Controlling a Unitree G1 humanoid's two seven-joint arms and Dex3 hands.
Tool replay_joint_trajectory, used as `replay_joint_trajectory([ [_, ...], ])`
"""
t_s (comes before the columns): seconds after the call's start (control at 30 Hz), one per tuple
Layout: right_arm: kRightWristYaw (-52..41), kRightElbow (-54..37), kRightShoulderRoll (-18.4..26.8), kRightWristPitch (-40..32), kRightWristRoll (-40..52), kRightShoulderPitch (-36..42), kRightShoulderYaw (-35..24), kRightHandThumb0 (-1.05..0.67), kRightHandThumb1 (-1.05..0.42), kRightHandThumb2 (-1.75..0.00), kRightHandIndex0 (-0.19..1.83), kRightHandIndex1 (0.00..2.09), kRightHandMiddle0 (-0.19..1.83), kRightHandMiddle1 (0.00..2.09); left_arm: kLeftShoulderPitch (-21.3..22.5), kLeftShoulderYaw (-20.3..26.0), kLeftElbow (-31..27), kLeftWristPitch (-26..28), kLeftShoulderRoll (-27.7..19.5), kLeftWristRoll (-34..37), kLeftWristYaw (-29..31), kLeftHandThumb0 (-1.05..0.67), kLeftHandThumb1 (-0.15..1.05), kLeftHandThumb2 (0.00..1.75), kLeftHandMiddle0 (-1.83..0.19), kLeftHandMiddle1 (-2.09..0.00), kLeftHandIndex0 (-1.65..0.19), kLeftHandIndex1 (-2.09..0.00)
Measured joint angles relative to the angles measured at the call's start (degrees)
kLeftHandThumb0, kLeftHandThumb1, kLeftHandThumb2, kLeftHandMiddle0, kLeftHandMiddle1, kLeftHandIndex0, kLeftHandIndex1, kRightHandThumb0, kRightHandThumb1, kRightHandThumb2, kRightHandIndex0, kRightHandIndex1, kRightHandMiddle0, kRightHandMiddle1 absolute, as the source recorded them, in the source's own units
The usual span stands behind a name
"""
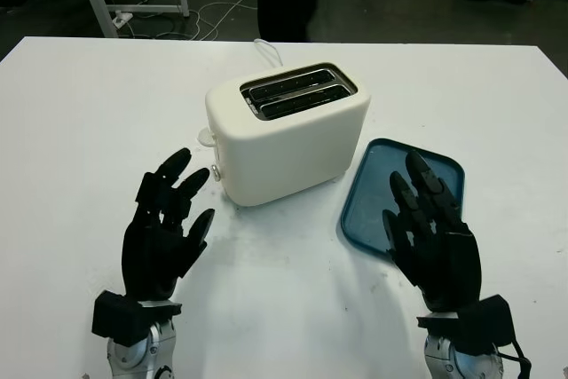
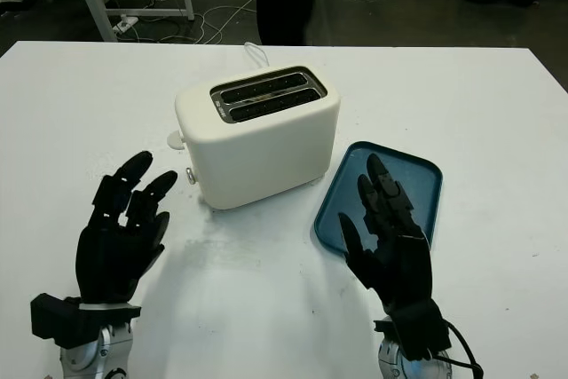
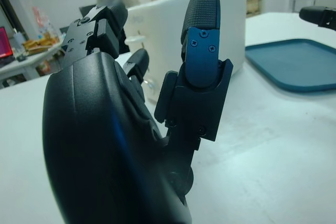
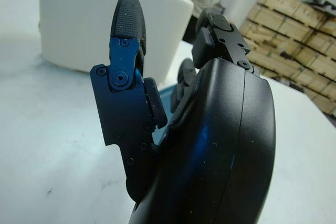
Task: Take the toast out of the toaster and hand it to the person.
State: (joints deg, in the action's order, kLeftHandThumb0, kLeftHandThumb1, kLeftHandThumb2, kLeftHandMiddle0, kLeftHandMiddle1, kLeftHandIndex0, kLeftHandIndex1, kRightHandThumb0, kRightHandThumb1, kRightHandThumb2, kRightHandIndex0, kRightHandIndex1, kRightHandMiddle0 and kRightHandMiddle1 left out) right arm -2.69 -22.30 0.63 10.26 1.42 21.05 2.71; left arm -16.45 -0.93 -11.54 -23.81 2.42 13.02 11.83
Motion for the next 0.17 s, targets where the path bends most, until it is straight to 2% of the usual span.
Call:
replay_joint_trajectory([
  [0.17, 0.1, 1.5, 0.1, 0.0, -0.4, -0.6, -0.3, -0.67, -0.92, -0.45, 0.16, 0.01, 0.18, 0.0, 0.0, -0.1, -1.6, 0.9, 0.1, -1.6, -1.7, -0.66, 0.92, 0.34, 0.0, -0.74, 0.0, -0.67],
])
